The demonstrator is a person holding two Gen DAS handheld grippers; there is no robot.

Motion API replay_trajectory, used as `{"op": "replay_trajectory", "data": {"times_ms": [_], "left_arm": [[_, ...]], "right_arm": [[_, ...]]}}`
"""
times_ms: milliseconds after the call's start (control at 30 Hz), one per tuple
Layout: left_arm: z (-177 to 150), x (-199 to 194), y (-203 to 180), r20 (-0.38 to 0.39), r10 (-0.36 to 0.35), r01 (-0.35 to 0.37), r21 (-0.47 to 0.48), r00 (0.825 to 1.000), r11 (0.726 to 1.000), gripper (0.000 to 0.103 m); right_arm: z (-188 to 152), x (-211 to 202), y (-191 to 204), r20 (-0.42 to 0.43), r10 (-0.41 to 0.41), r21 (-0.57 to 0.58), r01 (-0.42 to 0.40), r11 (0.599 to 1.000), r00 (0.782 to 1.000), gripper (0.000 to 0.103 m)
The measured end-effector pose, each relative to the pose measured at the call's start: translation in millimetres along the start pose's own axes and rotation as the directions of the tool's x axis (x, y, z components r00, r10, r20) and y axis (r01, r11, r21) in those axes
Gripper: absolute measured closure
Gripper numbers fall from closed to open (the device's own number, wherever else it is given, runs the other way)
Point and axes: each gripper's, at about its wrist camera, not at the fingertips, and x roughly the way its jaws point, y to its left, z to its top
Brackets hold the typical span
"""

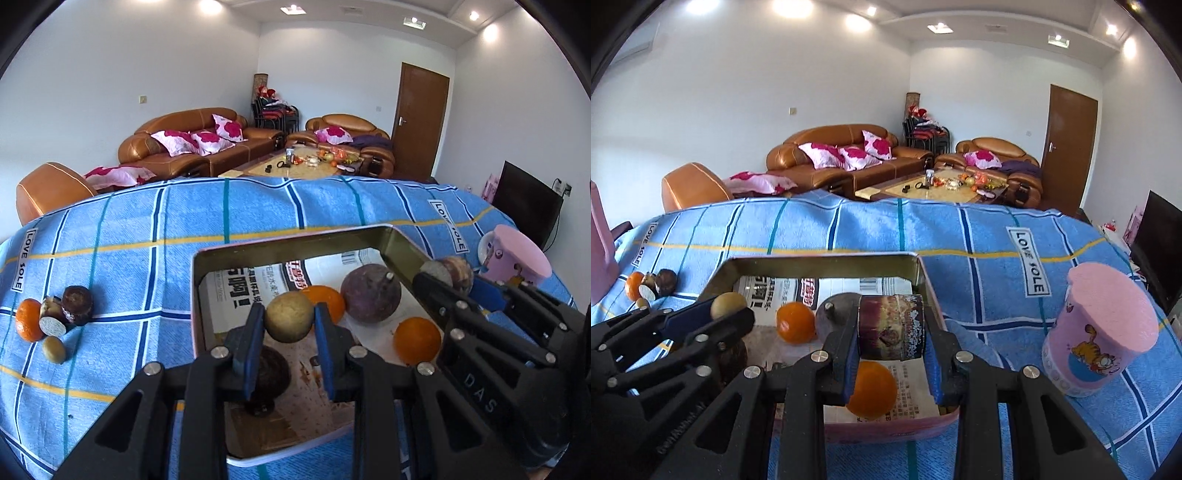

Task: Organize fruits
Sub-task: 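Lower the kiwi and the can into the tin box and open both tools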

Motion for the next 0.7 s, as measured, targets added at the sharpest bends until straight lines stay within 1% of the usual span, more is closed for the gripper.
{"op": "replay_trajectory", "data": {"times_ms": [100, 233, 400, 700], "left_arm": [[-0.1, 0.7, 2.2, -0.002, 0.011, -0.011, -0.001, 1.0, 1.0, 0.075], [-0.2, 3.7, 5.2, -0.021, 0.005, -0.005, -0.011, 1.0, 1.0, 0.075], [-0.8, 8.2, 5.7, -0.047, 0.001, -0.002, -0.011, 0.999, 1.0, 0.075], [-0.4, 9.3, 5.8, -0.054, 0.003, -0.004, -0.014, 0.999, 1.0, 0.075]], "right_arm": [[-0.9, 4.6, 1.3, -0.02, 0.017, 0.001, -0.017, 1.0, 1.0, 0.071], [-1.5, 6.4, 4.8, -0.028, 0.042, -0.004, -0.042, 0.999, 0.999, 0.071], [-2.2, 11.5, 6.1, -0.064, 0.077, 0.005, -0.077, 0.997, 0.995, 0.071], [-3.5, 13.9, 7.0, -0.082, 0.111, 0.029, -0.109, 0.994, 0.99, 0.071]]}}
